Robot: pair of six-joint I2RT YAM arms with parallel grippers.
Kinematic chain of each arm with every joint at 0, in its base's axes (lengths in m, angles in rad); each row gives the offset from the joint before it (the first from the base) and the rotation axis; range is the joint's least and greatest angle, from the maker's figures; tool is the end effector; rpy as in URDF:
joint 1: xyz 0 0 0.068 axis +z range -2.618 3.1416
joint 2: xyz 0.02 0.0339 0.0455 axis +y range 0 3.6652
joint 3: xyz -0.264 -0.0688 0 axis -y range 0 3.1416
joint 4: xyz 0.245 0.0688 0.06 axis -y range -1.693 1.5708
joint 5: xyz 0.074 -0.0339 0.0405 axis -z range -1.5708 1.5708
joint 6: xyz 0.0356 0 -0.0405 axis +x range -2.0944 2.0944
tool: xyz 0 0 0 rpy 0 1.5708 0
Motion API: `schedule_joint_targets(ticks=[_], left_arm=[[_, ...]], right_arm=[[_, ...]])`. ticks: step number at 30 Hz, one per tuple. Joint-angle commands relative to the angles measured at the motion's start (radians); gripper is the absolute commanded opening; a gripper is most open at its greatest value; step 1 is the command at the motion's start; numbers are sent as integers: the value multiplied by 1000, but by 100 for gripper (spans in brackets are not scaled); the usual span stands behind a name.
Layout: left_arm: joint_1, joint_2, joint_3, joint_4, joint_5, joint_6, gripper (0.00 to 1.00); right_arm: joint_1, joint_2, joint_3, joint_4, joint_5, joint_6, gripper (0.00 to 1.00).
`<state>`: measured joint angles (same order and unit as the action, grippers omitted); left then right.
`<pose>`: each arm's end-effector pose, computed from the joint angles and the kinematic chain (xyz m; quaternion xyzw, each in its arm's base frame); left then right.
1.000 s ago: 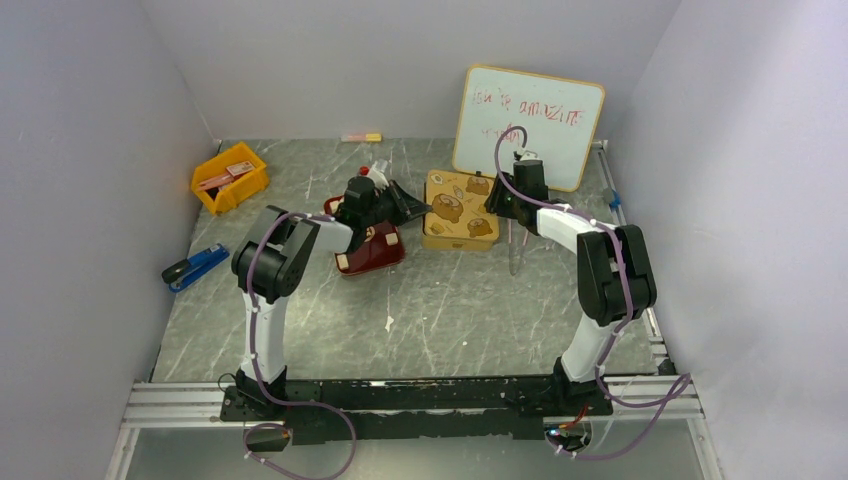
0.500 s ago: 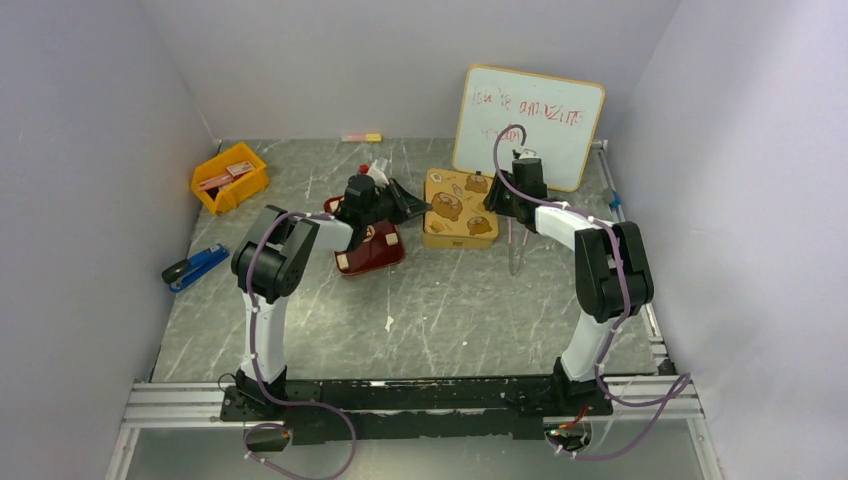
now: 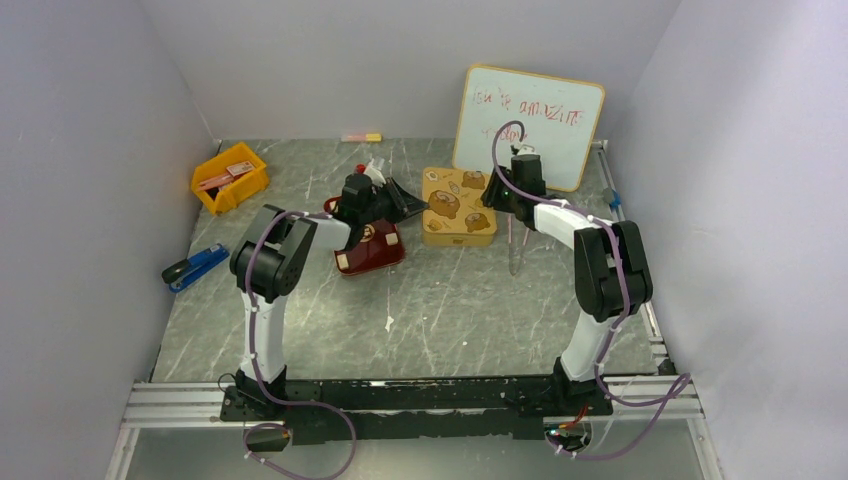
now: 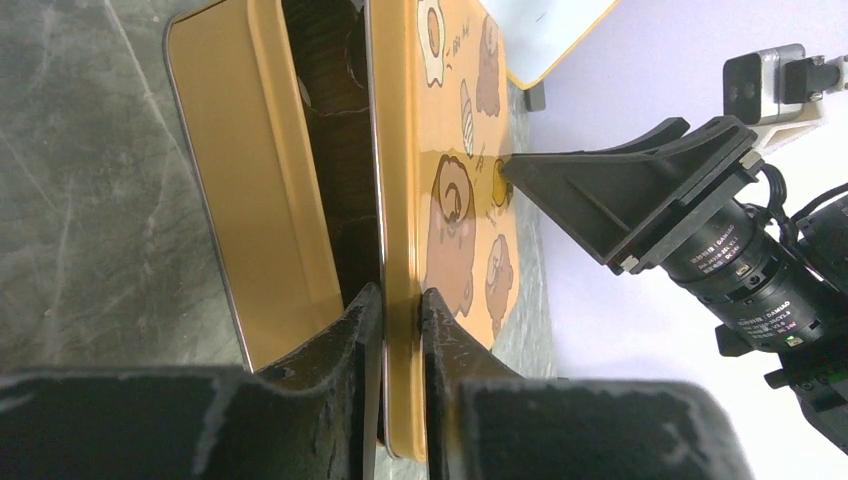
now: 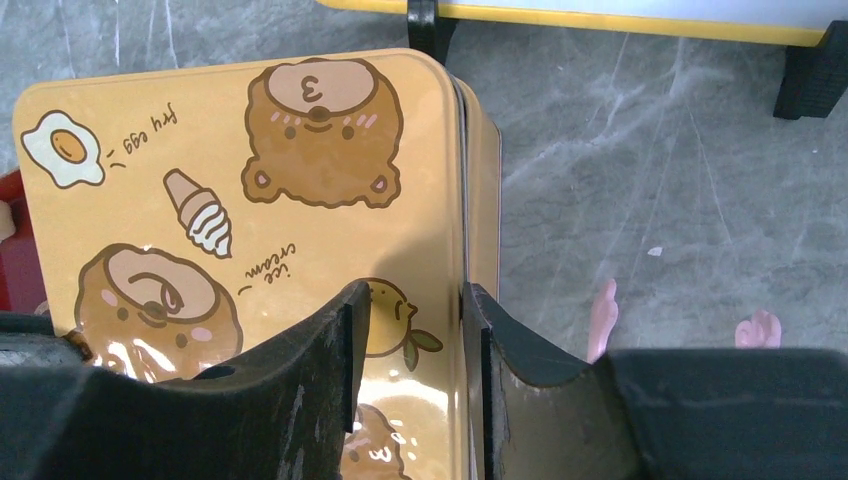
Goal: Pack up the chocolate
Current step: Adjust the box lid on the packing box.
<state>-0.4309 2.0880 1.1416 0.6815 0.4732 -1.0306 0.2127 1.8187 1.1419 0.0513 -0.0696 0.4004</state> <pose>0.3970 -0.2004 0.1516 -0.0920 0.7798 -0.5328 0.3155 0.3925 0.0873 0.1986 0.0676 0.8874 0.1668 0.4244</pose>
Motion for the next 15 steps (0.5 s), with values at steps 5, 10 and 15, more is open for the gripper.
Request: schedule_joint_targets(ticks=[5,10,15], left_arm=[[1,-42,48,16,14,29,24],[5,-39,60,3,10,37,34],[9,-41,71,-20,-3,57,46]], right_arm=[[31,17,56,68,-64,20,43],[34,29,65,69,-65,23,43],[36,41,71,70,-65,23,43]])
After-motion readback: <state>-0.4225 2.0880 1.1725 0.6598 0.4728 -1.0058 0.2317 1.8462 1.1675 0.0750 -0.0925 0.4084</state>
